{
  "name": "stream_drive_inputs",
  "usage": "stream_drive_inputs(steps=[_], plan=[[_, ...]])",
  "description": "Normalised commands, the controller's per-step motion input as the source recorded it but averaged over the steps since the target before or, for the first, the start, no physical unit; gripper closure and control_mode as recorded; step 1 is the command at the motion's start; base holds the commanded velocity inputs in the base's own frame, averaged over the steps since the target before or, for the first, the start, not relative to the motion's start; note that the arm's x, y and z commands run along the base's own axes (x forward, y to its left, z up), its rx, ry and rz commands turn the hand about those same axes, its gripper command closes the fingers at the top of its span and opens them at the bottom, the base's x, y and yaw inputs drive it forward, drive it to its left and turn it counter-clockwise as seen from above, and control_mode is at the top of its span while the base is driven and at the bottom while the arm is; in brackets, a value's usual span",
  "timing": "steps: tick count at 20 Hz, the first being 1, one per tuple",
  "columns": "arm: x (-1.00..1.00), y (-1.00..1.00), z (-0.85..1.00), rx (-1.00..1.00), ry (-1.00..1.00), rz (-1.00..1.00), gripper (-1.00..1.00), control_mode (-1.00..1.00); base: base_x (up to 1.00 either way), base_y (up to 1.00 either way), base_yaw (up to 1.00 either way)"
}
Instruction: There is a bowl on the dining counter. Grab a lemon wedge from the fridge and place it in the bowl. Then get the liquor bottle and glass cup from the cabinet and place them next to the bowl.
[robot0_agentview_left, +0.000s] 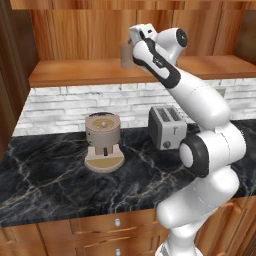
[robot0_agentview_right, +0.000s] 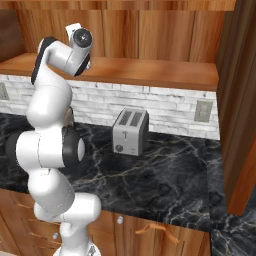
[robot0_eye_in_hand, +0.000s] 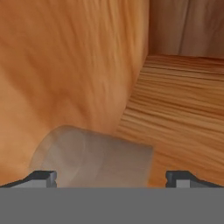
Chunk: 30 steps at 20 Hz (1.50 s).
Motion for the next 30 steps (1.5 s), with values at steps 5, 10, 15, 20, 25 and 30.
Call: stream_drive_inputs(steps=[5, 10, 15, 20, 25, 30], plan=[[0.22, -0.04, -0.05, 0.00, 0.00, 0.00, -1.00, -1.00, 0.00, 0.00, 0.00], [0.19, -0.04, -0.08, 0.00, 0.00, 0.00, -1.00, -1.00, 0.00, 0.00, 0.00], [0.18, -0.03, -0.12, 0.00, 0.00, 0.00, -1.00, -1.00, 0.00, 0.00, 0.00], [0.07, -0.02, -0.16, 0.00, 0.00, 0.00, -1.00, -1.00, 0.00, 0.00, 0.00], [0.00, 0.00, -0.27, 0.00, 0.00, 0.00, -1.00, -1.00, 0.00, 0.00, 0.00], [0.00, 0.00, -0.29, 0.00, 0.01, 0.00, -1.00, -1.00, 0.00, 0.00, 0.00]])
